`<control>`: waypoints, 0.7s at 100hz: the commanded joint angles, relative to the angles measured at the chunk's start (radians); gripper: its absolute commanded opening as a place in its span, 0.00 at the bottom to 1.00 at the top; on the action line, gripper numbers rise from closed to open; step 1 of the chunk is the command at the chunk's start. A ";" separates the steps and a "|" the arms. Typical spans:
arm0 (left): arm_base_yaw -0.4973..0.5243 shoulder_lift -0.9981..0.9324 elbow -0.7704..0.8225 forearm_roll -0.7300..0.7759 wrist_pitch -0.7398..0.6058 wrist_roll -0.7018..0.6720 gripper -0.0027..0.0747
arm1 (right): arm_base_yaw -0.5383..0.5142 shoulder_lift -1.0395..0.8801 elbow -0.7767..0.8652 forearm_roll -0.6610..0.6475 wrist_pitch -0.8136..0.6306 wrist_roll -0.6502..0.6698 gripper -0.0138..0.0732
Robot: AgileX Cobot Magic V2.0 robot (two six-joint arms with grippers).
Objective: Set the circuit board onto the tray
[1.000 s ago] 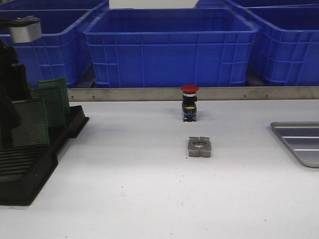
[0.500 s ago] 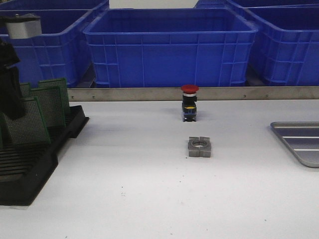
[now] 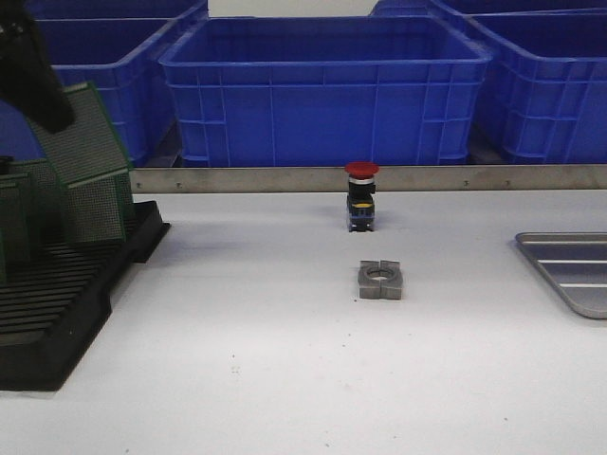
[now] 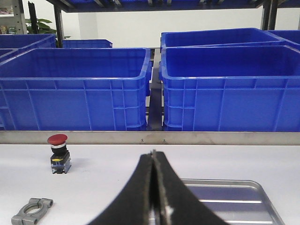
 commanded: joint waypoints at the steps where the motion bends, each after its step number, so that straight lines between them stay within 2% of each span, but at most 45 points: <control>1: -0.058 -0.075 -0.032 -0.094 0.058 -0.041 0.01 | -0.002 -0.017 0.005 -0.008 -0.086 -0.003 0.08; 26: -0.274 -0.088 -0.032 -0.103 0.058 -0.055 0.01 | -0.002 -0.017 0.005 -0.008 -0.102 -0.003 0.08; 48: -0.370 -0.088 -0.032 -0.103 0.058 -0.055 0.01 | -0.002 -0.017 -0.041 0.049 -0.079 -0.002 0.08; 57: -0.376 -0.088 -0.032 -0.104 0.058 -0.055 0.01 | -0.002 -0.002 -0.125 0.068 0.036 -0.002 0.08; 70: -0.376 -0.088 -0.032 -0.107 0.058 -0.055 0.01 | -0.002 0.081 -0.295 0.112 0.318 -0.002 0.08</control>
